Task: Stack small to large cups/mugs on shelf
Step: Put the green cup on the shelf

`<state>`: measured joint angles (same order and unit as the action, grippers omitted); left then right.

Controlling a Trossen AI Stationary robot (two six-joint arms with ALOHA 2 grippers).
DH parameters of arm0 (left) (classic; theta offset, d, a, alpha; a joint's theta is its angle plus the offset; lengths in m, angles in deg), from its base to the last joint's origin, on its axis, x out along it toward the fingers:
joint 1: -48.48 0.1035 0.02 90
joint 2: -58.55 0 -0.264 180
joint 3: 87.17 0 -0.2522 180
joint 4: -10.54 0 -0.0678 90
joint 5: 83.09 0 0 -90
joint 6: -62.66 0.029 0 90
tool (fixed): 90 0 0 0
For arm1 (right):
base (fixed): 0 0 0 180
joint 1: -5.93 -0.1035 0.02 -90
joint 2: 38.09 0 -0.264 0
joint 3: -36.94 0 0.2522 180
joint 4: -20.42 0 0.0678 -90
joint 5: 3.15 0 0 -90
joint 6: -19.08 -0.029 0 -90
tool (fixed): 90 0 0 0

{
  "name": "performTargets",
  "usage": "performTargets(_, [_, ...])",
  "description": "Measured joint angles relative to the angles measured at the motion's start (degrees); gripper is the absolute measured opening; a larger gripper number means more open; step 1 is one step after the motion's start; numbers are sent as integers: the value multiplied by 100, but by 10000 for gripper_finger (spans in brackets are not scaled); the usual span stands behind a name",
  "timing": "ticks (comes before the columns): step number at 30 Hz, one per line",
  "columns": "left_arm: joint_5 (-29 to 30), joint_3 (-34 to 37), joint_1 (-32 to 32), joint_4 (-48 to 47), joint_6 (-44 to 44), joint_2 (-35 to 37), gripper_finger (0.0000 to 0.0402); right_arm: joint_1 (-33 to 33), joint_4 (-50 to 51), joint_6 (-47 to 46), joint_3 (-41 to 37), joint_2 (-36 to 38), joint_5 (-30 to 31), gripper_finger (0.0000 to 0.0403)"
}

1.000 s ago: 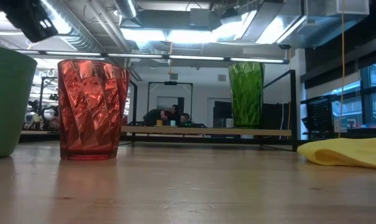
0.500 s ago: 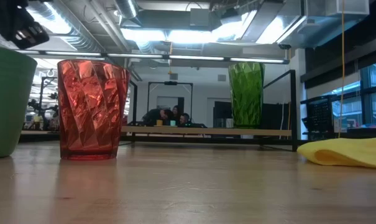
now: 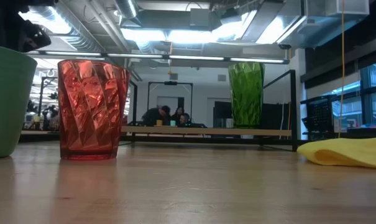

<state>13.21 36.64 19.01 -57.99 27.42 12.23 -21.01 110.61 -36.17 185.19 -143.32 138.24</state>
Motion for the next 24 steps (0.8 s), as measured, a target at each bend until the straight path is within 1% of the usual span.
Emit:
performTargets(5, [52, 1, 0, 1, 137, -418, 114, 0, 0, 3, 0, 0, -2, 158])
performTargets(12, [364, 1, 2, 1, 286, -908, 114, 0, -25, 0, 0, 0, -29, 158])
performTargets(17, [378, 1, 4, 5, 342, -1196, 110, 0, -24, 8, 0, 0, -42, 158])
performTargets(21, [361, 1, 4, 37, 394, -1298, 82, -3, -24, 18, 0, 0, -50, 158])
performTargets(24, [358, 1, 30, 115, 433, -1295, 39, -33, -23, 17, 0, 0, -52, 158])
